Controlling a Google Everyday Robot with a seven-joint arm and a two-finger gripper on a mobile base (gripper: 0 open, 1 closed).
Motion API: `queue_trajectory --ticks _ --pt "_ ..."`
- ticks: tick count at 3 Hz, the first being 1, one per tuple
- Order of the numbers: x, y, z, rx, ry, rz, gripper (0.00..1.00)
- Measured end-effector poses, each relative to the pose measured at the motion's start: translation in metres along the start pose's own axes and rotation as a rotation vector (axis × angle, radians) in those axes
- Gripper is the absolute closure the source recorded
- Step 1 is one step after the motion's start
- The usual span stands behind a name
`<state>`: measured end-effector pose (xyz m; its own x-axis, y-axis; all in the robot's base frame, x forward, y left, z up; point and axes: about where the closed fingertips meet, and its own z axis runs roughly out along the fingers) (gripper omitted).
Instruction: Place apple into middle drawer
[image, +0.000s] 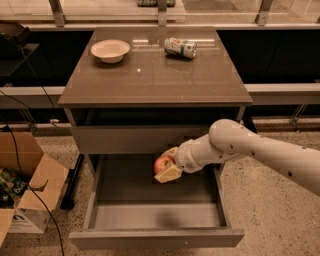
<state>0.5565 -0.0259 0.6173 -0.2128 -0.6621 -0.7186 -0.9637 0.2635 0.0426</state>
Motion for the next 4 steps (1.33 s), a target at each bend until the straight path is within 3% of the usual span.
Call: queue_trajectory --ticks 1,2,3,4 --pt "0.004 0.0 0.006 -0.007 -0.002 0.008 1.0" --pt "0.025 -0.005 0.029 -0.022 0.013 -0.002 1.0" --pt "0.046 -0.012 0.058 -0.015 0.014 0.023 1.0" --pt "0.083 -0.016 0.101 -0.05 0.031 0.061 0.96"
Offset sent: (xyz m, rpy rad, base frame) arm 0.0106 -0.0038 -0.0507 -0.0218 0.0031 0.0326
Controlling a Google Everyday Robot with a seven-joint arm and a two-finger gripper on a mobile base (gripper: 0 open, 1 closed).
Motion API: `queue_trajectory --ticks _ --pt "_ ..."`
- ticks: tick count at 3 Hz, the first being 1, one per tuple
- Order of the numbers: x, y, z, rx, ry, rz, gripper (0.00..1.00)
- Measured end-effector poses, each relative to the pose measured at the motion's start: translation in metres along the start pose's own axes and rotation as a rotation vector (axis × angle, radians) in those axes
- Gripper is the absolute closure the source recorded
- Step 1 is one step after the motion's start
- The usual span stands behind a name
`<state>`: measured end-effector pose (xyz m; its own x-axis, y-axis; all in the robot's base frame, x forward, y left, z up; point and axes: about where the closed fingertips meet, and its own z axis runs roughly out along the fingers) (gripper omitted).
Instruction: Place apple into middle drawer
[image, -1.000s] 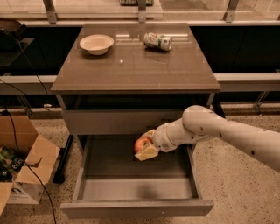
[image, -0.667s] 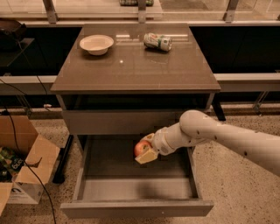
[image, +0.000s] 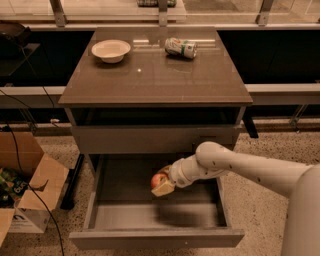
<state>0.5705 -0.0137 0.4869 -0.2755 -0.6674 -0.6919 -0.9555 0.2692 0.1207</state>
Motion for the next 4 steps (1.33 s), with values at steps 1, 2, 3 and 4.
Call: queue_trajectory --ticks 1,2,3,4 --pt "0.026 -0.003 0.027 -0.042 -0.007 0.015 0.78" --pt "0.05 0.009 0.059 -0.071 -0.009 0.068 0.57" --pt "0.075 0.024 0.088 -0.079 0.012 0.105 0.34" --pt "0.085 0.032 0.097 -0.056 0.029 0.096 0.11"
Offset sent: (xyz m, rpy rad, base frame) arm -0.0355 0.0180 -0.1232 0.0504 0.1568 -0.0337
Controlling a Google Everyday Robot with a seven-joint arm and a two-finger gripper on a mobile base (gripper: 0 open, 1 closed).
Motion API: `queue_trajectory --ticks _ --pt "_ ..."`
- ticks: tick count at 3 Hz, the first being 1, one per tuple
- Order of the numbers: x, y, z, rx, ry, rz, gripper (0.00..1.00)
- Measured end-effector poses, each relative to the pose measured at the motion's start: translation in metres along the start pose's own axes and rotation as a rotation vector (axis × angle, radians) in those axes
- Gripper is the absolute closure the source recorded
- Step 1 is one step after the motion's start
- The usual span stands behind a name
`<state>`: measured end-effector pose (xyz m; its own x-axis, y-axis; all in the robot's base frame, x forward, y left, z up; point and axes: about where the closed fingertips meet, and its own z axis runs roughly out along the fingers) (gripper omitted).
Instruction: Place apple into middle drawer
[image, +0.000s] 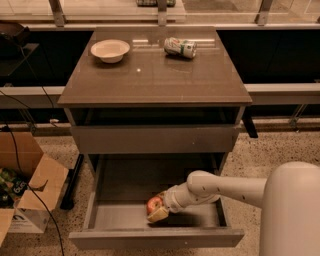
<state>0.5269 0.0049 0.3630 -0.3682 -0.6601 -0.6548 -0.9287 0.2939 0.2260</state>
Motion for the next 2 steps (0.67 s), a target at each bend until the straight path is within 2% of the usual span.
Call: queue_trajectory --ticks 1,2 --pt "0.0 0.0 0.0 0.0 0.0 0.0 0.0" --pt "0.0 0.0 0.0 0.0 0.0 0.0 0.0"
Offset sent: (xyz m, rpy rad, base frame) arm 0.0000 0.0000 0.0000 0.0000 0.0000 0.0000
